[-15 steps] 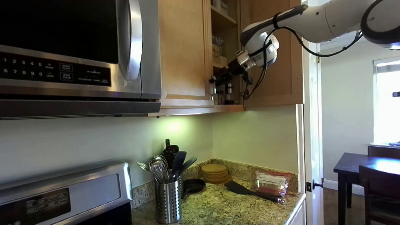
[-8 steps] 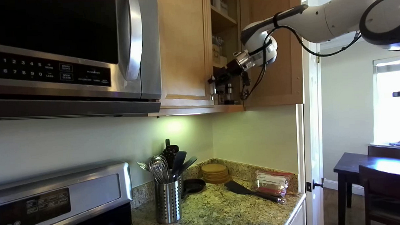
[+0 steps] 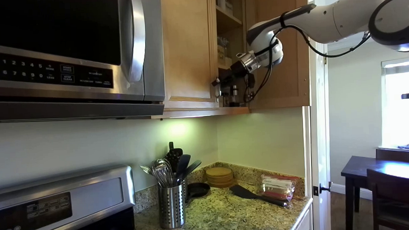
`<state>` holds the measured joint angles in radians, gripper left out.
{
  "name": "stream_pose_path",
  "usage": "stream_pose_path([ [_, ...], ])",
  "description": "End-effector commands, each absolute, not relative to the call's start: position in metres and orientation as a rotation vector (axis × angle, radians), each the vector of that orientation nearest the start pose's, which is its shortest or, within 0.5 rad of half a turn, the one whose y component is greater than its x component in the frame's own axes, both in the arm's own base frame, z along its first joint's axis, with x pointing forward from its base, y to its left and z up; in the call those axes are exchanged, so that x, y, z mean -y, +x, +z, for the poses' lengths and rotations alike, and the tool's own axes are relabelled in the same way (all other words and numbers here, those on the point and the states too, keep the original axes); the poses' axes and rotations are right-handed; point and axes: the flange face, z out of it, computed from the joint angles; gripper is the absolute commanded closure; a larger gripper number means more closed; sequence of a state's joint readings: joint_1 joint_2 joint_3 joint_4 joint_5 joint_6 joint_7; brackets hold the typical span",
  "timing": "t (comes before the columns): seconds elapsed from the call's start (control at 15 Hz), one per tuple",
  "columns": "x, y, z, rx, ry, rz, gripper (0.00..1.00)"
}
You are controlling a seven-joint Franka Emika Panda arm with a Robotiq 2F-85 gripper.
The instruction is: Open the left cabinet door then take out the bottle at the left and put it on the counter top
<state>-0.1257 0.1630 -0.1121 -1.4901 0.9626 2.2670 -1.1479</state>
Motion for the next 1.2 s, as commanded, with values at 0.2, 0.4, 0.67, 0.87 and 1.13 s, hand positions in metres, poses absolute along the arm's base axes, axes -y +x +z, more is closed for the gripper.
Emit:
stream_pose_path([
  [0.2, 0.098, 0.595, 0.659, 0.686, -2.388, -1.289, 0.0],
  [0.4, 0.074, 0.568, 0.665, 0.712, -2.414, -1.253, 0.0],
  [0.67, 0.042, 0.539, 0.674, 0.763, -2.462, -1.188, 0.0],
  [0.87, 0.026, 0.516, 0.677, 0.787, -2.491, -1.151, 0.0],
  [1.13, 0.006, 0.484, 0.685, 0.788, -2.522, -1.112, 0.0],
])
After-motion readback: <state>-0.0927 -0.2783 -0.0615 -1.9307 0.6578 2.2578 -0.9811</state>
